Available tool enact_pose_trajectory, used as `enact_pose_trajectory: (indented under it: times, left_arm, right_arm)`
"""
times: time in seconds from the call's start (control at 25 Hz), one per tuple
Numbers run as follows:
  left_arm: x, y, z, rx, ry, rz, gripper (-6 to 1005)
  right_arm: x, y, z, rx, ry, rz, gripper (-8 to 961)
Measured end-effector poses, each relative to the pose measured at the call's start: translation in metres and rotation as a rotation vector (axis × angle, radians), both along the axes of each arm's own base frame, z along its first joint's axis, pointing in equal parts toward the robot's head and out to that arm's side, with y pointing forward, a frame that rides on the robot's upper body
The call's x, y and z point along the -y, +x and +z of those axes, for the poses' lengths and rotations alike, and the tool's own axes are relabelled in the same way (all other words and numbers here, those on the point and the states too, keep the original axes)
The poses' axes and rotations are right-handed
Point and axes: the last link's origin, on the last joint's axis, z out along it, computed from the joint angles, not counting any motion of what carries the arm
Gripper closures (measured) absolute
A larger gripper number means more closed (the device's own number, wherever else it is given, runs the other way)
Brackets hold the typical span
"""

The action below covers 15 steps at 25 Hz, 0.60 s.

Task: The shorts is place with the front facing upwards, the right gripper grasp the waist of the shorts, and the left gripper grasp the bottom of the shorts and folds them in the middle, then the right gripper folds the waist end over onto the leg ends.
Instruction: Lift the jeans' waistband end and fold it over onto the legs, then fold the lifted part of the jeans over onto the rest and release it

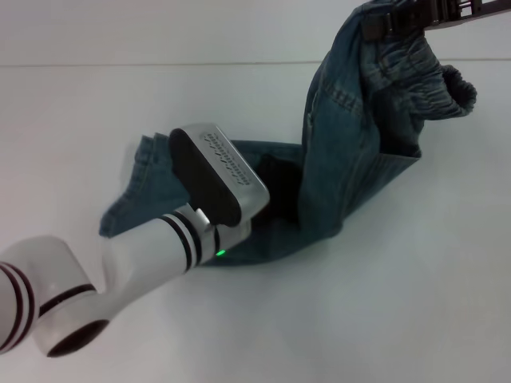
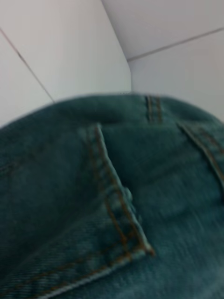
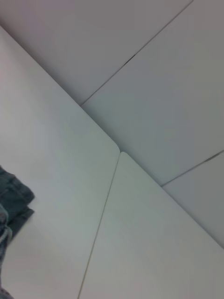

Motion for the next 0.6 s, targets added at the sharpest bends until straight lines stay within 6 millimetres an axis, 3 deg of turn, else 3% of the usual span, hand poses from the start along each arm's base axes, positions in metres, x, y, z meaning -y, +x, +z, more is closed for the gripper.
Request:
enact_pose_trajectory:
  times: [0.32,0.6]
  left_arm:
    - [0.015,0.012,-0.012,0.053,-0.043,-0.012,998]
    - [0.010,-0.008,0.002,0.090,0.039,0.068,998]
  right_arm:
    - [0.001,0.002,-0.003,0.004,-0.011,-0.004,835]
    - [0.002,0.006,-0.003,0.010,-0.011,-0.007,834]
